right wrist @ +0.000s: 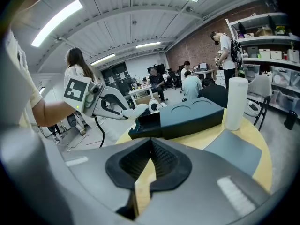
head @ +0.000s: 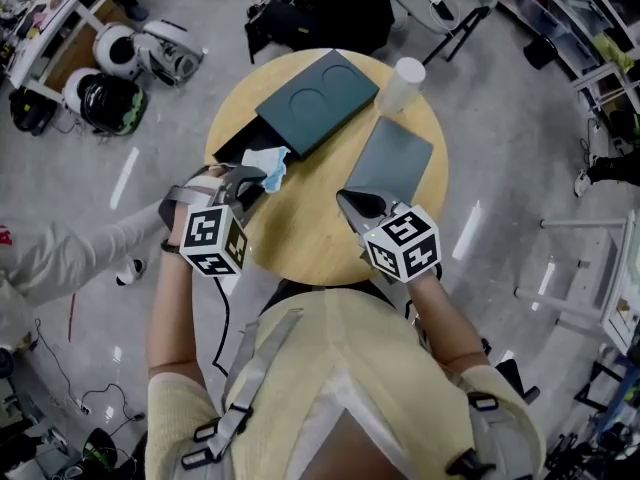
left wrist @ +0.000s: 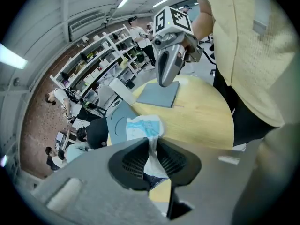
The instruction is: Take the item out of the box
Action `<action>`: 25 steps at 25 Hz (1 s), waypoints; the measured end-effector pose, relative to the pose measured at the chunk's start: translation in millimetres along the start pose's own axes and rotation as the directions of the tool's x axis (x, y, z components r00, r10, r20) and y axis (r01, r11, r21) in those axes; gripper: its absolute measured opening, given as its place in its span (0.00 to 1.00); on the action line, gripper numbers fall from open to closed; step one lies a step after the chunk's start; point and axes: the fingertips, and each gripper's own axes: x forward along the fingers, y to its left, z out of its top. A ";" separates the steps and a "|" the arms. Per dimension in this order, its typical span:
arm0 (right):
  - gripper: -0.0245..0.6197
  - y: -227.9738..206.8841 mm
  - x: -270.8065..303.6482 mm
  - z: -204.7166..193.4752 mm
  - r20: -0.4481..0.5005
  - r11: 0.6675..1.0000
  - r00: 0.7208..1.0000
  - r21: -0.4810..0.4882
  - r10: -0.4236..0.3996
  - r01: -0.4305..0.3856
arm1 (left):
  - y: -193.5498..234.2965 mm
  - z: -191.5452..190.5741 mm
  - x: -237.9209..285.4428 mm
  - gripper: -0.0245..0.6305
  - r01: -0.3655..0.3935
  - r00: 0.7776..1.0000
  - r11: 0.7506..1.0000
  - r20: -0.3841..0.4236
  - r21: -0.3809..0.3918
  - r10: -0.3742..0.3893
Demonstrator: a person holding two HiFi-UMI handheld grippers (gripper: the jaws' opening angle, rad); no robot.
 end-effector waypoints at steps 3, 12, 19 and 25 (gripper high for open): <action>0.05 -1.1 -2.3 2.4 0.003 1.000 1.000 -0.004 -0.005 0.005 | -1.8 5.4 -2.2 0.12 -0.010 0.999 0.996 0.044 -0.088 0.014; 0.04 -11.0 -7.6 6.2 0.008 1.000 1.000 -0.009 -0.027 0.027 | -6.1 21.5 -4.6 0.12 -0.004 0.984 0.948 0.170 -0.317 0.061; 0.05 -17.0 -12.6 9.0 0.019 0.999 0.999 -0.015 -0.037 0.038 | -3.5 39.8 -9.7 0.12 0.017 0.958 0.890 0.261 -0.455 0.115; 0.04 -21.9 -15.5 14.5 0.033 0.999 0.998 -0.023 -0.046 0.047 | -10.5 43.3 -15.2 0.12 0.043 0.941 0.829 0.302 -0.558 0.154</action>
